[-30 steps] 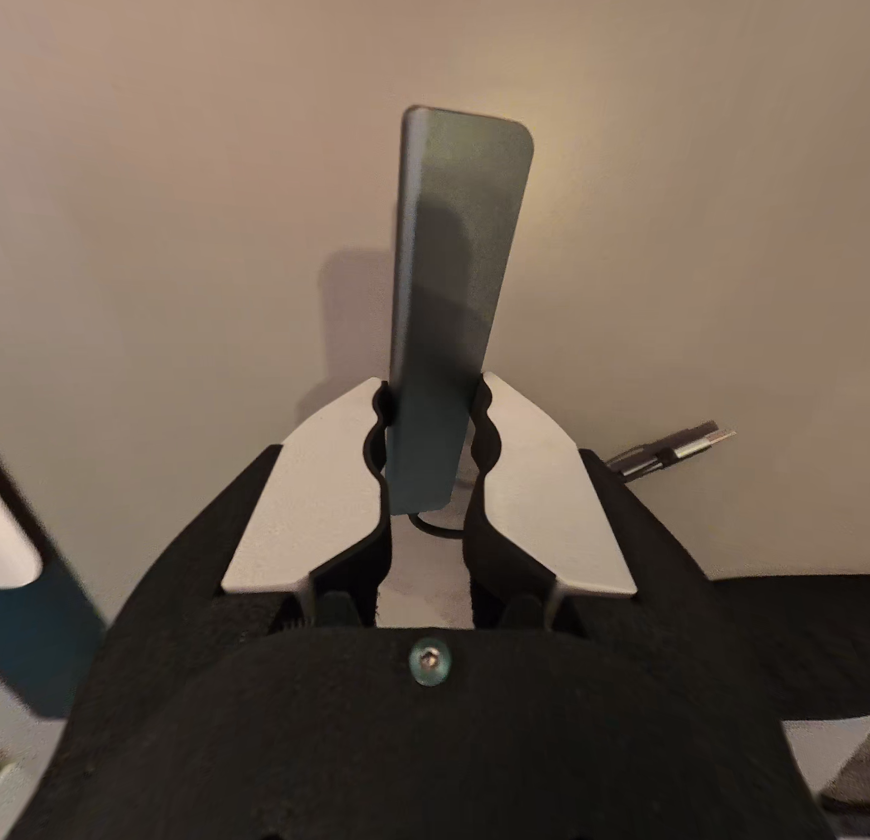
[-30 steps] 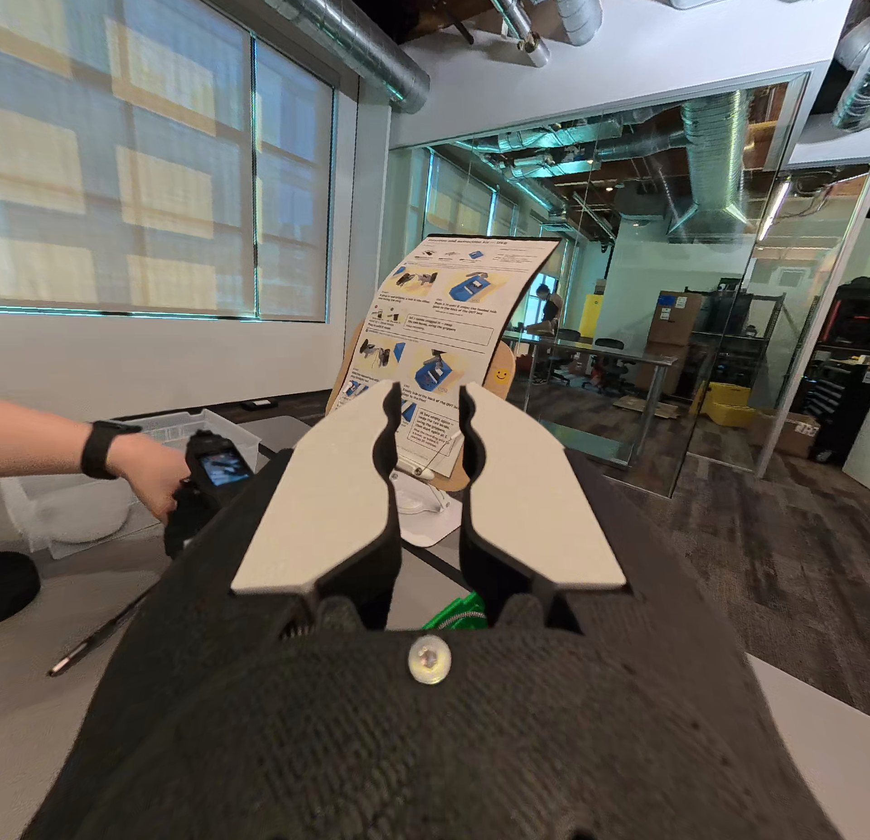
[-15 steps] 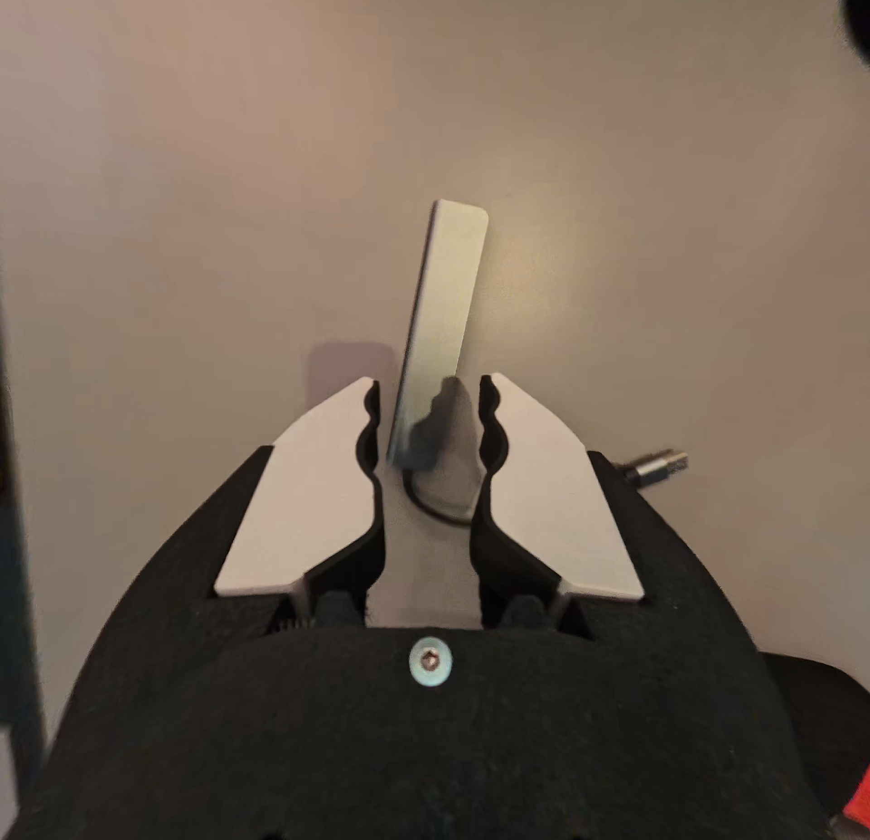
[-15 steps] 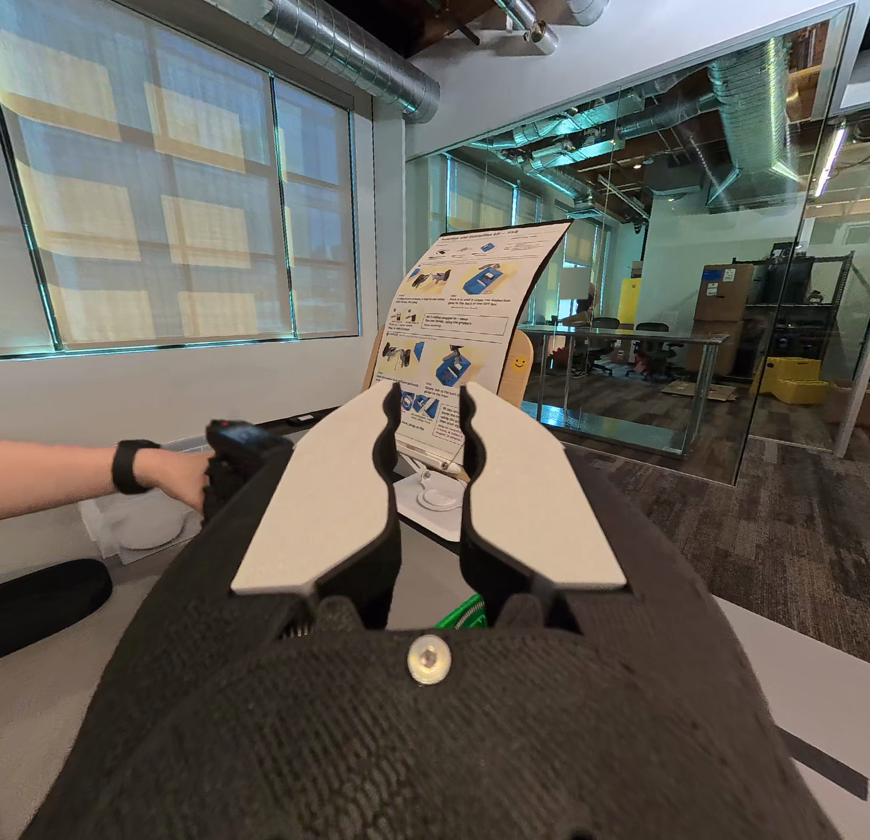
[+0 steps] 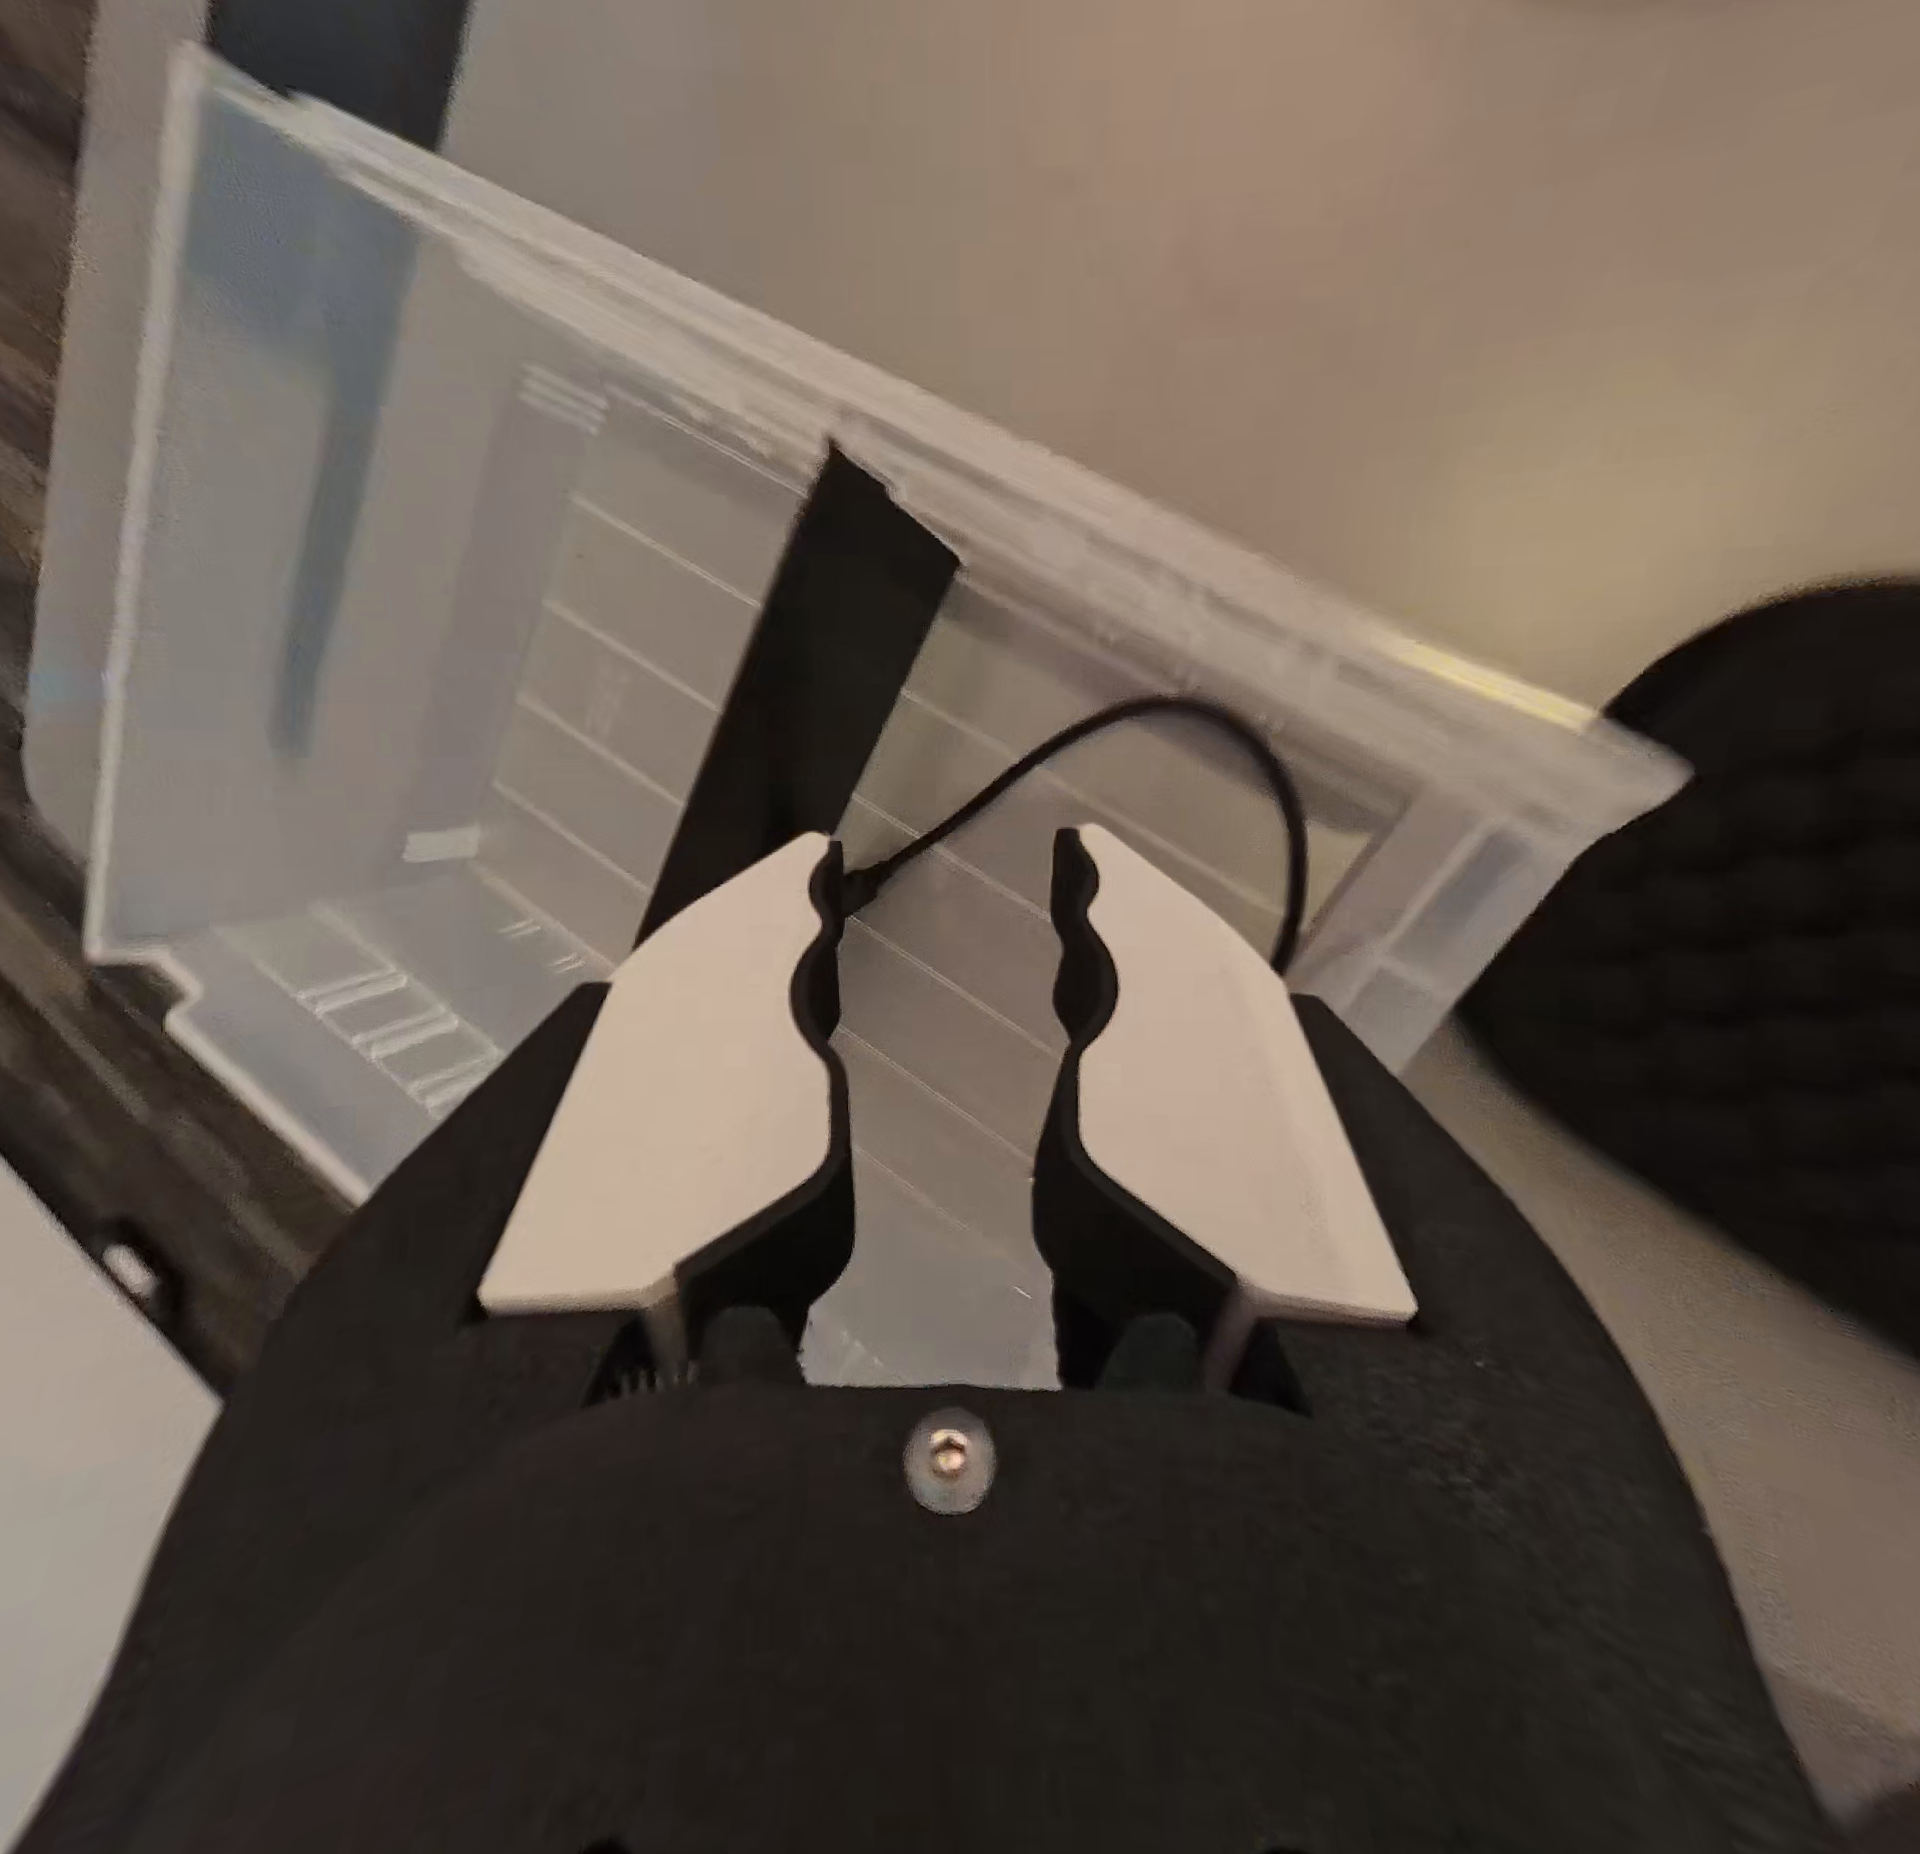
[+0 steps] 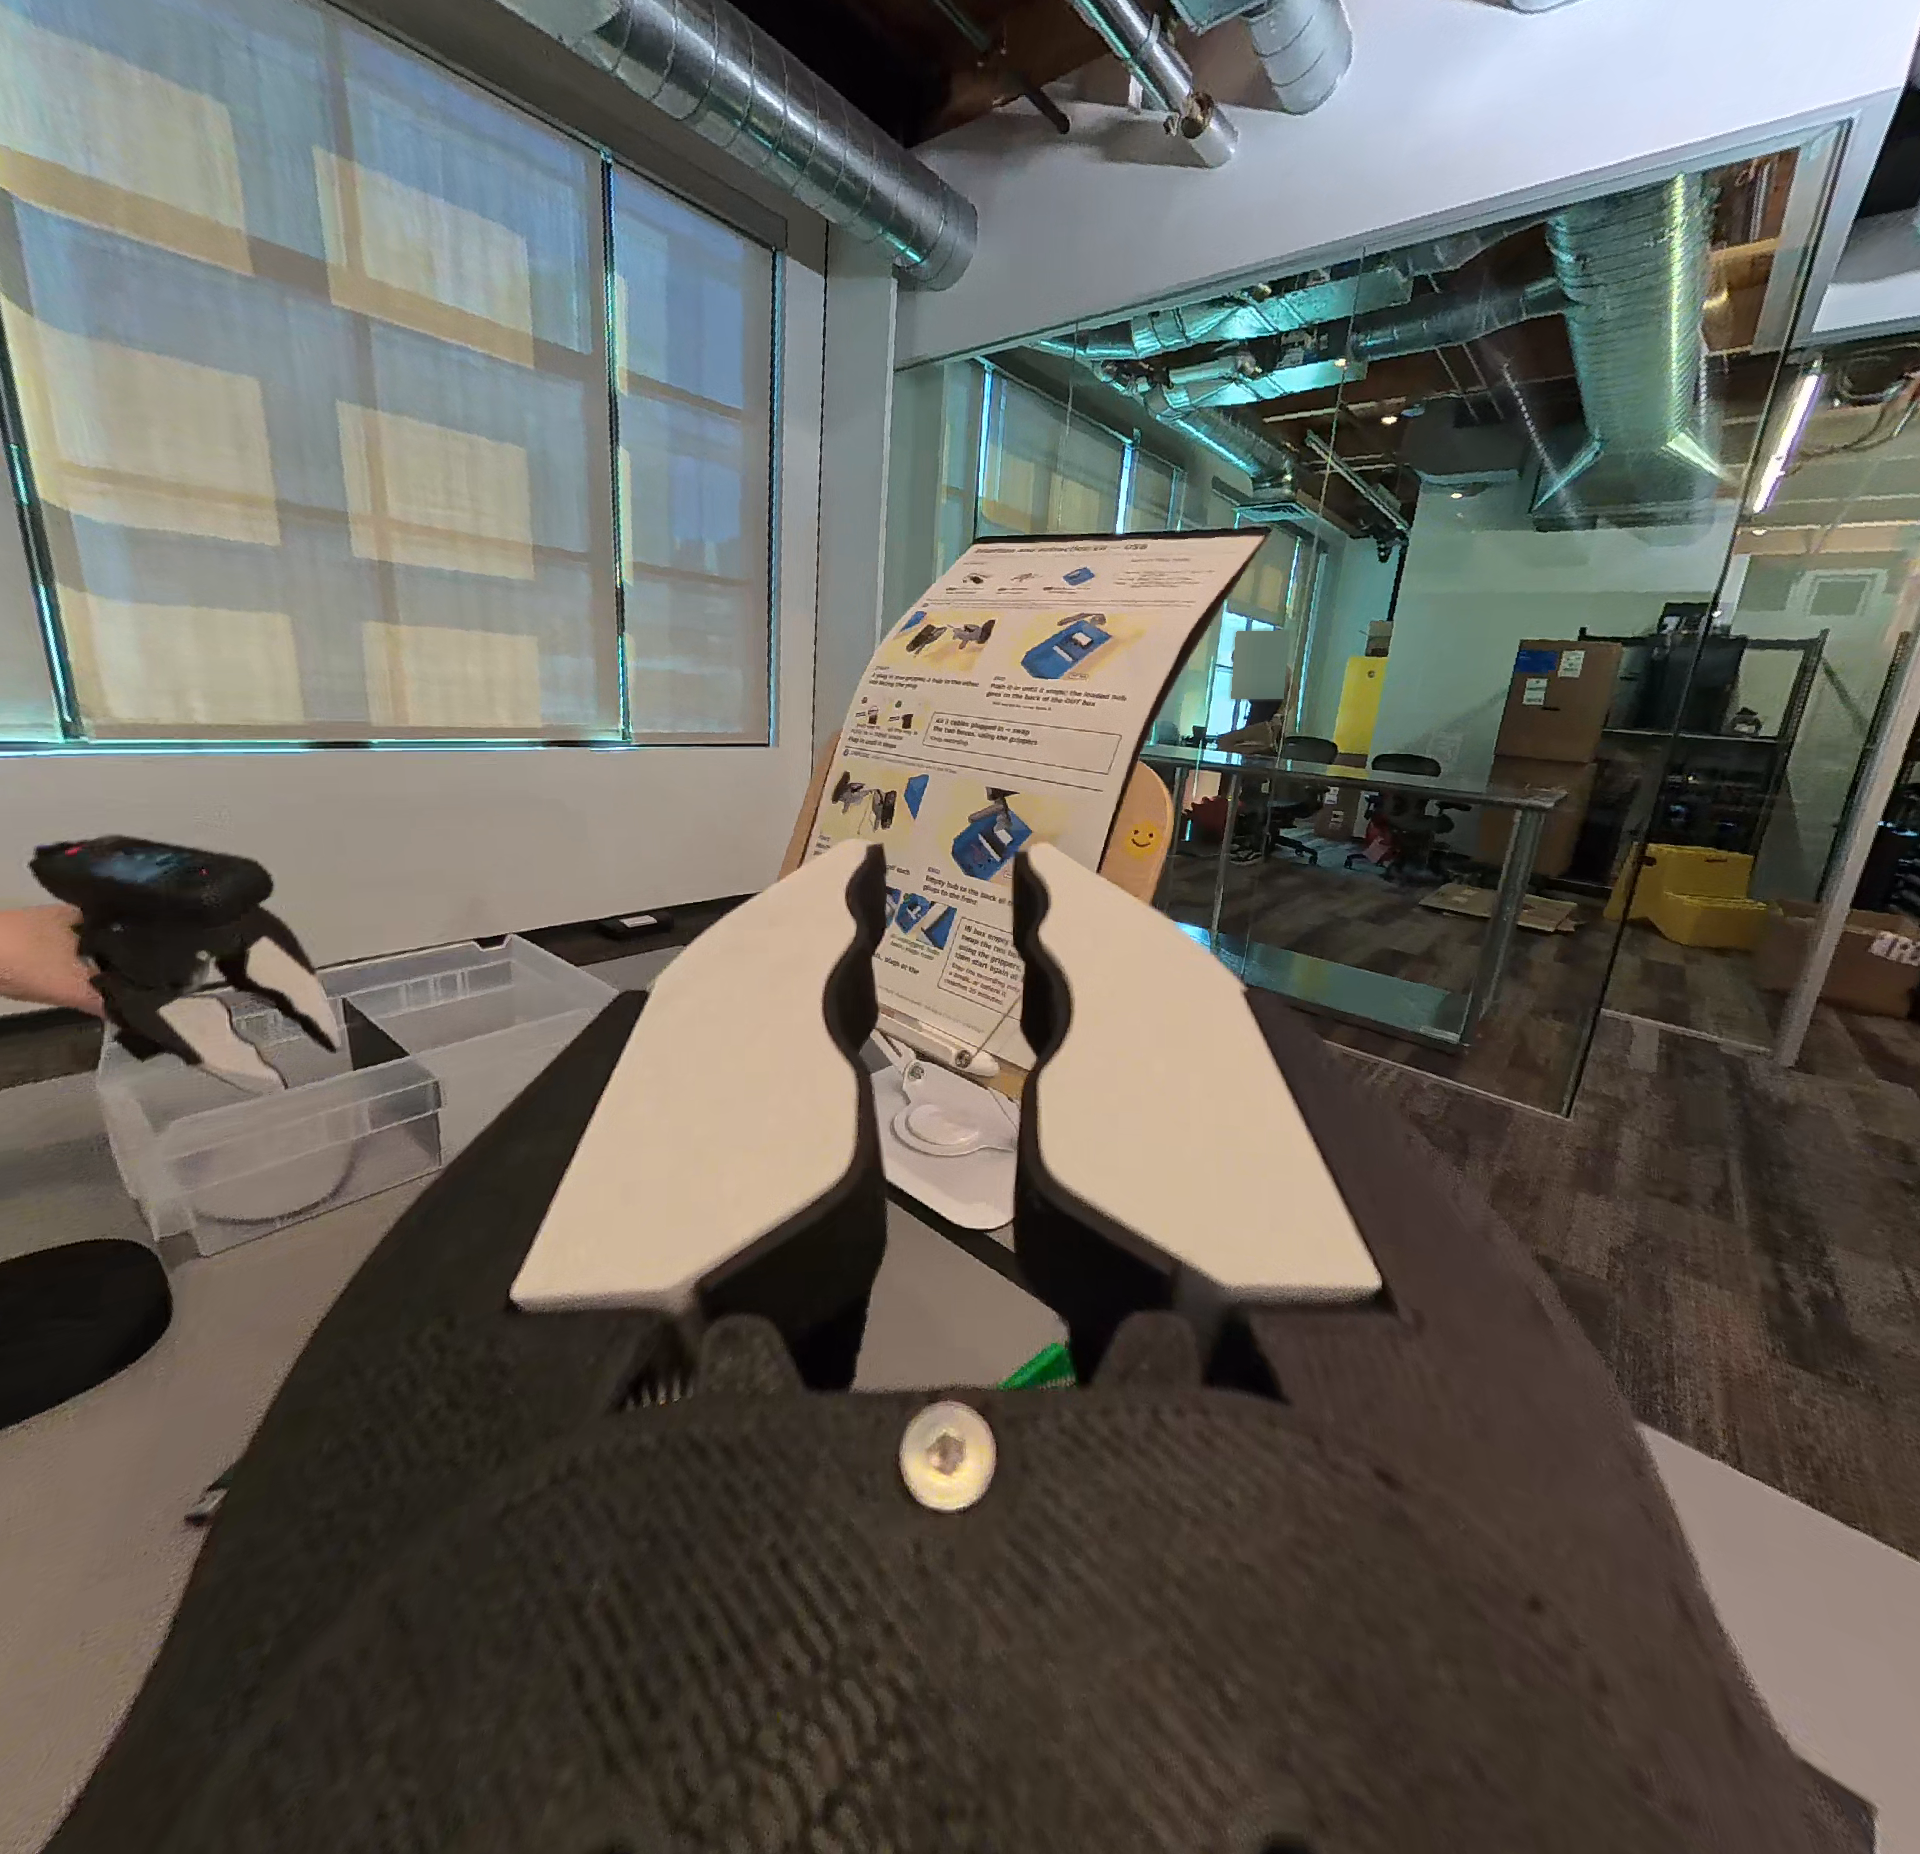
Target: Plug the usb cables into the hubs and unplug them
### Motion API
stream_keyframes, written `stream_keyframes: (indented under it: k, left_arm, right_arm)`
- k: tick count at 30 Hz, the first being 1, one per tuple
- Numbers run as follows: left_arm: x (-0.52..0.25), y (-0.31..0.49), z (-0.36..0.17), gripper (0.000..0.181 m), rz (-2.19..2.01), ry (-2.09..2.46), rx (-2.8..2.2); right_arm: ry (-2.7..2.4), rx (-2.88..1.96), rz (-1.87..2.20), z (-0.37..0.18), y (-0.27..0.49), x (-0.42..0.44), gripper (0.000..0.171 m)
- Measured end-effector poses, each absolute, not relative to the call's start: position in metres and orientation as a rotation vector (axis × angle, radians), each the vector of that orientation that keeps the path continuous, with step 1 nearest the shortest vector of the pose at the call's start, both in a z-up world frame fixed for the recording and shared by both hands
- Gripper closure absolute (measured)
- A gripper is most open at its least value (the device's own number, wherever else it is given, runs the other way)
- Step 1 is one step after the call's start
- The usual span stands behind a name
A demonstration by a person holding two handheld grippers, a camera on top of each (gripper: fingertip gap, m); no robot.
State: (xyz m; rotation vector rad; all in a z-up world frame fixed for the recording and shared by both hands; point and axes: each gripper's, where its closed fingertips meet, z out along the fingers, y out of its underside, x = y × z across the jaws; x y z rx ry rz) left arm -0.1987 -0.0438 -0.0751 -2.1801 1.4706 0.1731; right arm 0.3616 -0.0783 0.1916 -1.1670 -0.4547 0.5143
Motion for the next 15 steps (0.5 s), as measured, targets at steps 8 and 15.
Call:
stream_keyframes:
  k: [8, 15]
  left_arm:
    - [-0.211, -0.033, -0.149, 0.151, 0.119, 1.908, -2.135]
    - [-0.198, -0.037, -0.154, 0.168, -0.114, 1.993, -2.125]
  right_arm:
    - [-0.545, -1.182, 0.551, 0.19, -0.077, 0.336, 0.147]
    - [-0.626, -1.172, 0.6, 0.192, -0.081, 0.314, 0.147]
